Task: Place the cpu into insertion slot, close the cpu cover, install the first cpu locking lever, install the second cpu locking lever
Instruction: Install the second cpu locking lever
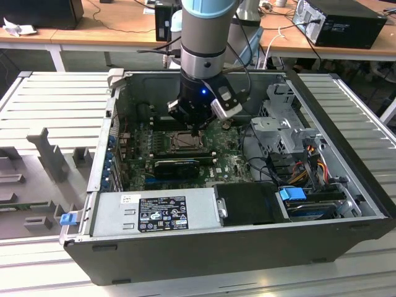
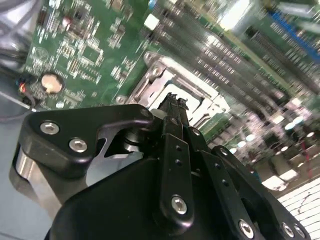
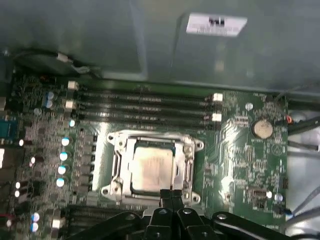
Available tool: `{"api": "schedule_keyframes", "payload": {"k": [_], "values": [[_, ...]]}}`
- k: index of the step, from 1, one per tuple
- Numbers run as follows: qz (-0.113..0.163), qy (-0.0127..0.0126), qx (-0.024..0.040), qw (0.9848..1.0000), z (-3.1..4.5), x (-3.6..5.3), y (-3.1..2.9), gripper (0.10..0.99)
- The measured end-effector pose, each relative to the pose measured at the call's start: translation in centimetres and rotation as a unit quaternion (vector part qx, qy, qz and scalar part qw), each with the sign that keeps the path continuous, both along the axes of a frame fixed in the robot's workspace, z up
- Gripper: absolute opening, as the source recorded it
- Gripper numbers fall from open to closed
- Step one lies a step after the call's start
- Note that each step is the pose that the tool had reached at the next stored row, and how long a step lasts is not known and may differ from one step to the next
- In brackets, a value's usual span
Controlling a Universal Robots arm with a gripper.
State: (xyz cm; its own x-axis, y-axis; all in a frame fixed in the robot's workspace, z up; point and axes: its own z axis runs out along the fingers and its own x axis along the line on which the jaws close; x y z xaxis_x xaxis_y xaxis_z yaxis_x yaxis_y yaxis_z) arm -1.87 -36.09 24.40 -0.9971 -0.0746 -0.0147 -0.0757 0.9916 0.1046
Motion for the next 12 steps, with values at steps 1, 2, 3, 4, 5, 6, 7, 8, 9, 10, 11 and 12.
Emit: {"api": "schedule_keyframes", "payload": {"k": [1, 2, 3, 4, 5, 6, 7, 8, 9, 10, 11, 12], "values": [[0.000, 0.0001, 0.0000, 1.0000, -0.05, -0.01, -0.65, 0.106], [0.000, 0.0002, 0.0000, 1.0000, -0.07, 0.00, -0.90, 0.106], [0.000, 0.0004, 0.0000, 1.0000, -0.10, 0.00, -1.13, 0.106], [0.000, 0.0010, 0.0014, 1.0000, -0.16, 0.00, -1.44, 0.106], [0.000, 0.0011, 0.0048, 1.0000, -0.28, -0.05, -1.78, 0.106], [0.002, 0.0012, 0.0094, 1.0000, -0.40, -0.41, -1.87, 0.106], [0.003, 0.0011, 0.0133, 0.9999, -0.45, -0.86, -1.88, 0.106], [0.003, 0.0011, 0.0169, 0.9999, -0.50, -1.28, -1.88, 0.106], [0.004, 0.0012, 0.0194, 0.9998, -0.54, -1.53, -1.90, 0.106], [0.006, 0.0011, 0.0200, 0.9998, -0.59, -1.76, -1.94, 0.106], [0.007, 0.0012, 0.0201, 0.9998, -0.66, -1.96, -1.95, 0.106], [0.008, 0.0012, 0.0201, 0.9998, -0.83, -2.19, -1.96, 0.106]]}}
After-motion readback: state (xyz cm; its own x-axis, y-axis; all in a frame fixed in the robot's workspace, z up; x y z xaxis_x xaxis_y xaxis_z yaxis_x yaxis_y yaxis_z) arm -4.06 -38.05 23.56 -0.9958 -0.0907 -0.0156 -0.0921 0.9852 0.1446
